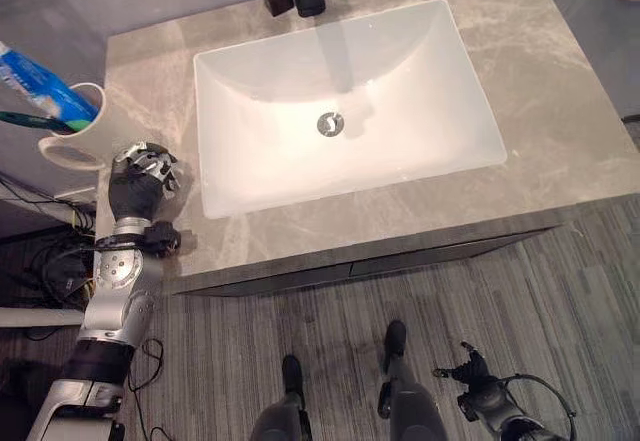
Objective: Put brush and paste in cup on sink, flatten towel.
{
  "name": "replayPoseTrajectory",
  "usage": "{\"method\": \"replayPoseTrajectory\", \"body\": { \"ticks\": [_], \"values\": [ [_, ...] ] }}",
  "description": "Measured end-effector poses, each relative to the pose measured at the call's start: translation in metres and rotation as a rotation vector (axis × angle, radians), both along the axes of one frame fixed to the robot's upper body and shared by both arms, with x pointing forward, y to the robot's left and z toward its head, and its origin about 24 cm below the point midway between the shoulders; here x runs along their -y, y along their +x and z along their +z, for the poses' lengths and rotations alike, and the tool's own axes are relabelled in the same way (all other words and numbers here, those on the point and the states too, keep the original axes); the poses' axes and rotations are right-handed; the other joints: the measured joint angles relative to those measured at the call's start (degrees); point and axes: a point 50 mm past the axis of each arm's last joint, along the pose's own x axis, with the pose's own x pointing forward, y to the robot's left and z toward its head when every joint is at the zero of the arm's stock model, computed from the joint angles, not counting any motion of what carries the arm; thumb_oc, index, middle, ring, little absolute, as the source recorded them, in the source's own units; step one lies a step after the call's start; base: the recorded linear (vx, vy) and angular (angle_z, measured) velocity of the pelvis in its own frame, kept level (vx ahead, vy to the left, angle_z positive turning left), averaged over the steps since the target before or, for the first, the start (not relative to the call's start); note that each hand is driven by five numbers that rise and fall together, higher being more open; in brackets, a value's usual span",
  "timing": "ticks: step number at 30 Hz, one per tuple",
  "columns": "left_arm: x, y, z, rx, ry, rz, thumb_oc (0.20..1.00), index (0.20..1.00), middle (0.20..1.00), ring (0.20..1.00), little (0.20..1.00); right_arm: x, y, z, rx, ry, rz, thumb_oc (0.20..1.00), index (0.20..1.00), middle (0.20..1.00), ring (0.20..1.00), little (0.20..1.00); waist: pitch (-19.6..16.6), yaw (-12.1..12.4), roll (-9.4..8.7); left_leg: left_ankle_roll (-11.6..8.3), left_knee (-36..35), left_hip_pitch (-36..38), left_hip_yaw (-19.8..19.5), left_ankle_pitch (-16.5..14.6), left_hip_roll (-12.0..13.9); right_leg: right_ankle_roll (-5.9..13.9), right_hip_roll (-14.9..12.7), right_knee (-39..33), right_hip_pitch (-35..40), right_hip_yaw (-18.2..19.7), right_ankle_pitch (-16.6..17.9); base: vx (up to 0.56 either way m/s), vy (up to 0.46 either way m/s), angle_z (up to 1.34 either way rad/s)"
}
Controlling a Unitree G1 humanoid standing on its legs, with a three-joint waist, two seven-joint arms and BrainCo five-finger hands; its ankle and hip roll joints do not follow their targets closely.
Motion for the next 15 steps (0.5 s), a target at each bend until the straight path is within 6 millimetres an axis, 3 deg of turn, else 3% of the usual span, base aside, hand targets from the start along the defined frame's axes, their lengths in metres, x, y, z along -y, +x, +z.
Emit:
{"method": "replayPoseTrajectory", "body": {
  "ticks": [5,15],
  "values": [
    [0.002,-0.019,-0.008,-0.005,0.001,-0.036,0.200,0.200,0.200,0.200,0.200,0.000,0.000,0.000,0.003,0.009,-0.014,1.000,1.000,1.000,1.000,1.000,0.08,-0.02,-0.04,0.00,0.00,0.10,0.07,0.00,0.05,0.00,0.09,0.00,0.02,0.10,0.00,0.00,0.000,0.00],
    [-0.022,-0.045,-0.023,-0.053,0.012,0.029,0.200,0.200,0.200,0.200,0.200,0.002,0.001,0.001,0.017,0.017,-0.033,1.000,1.000,1.000,1.000,1.000,1.14,1.51,0.40,-0.12,-0.02,-0.01,0.11,0.06,0.02,-0.08,0.06,-0.47,-0.10,0.38,-0.01,0.00,0.000,0.00]
  ]
}}
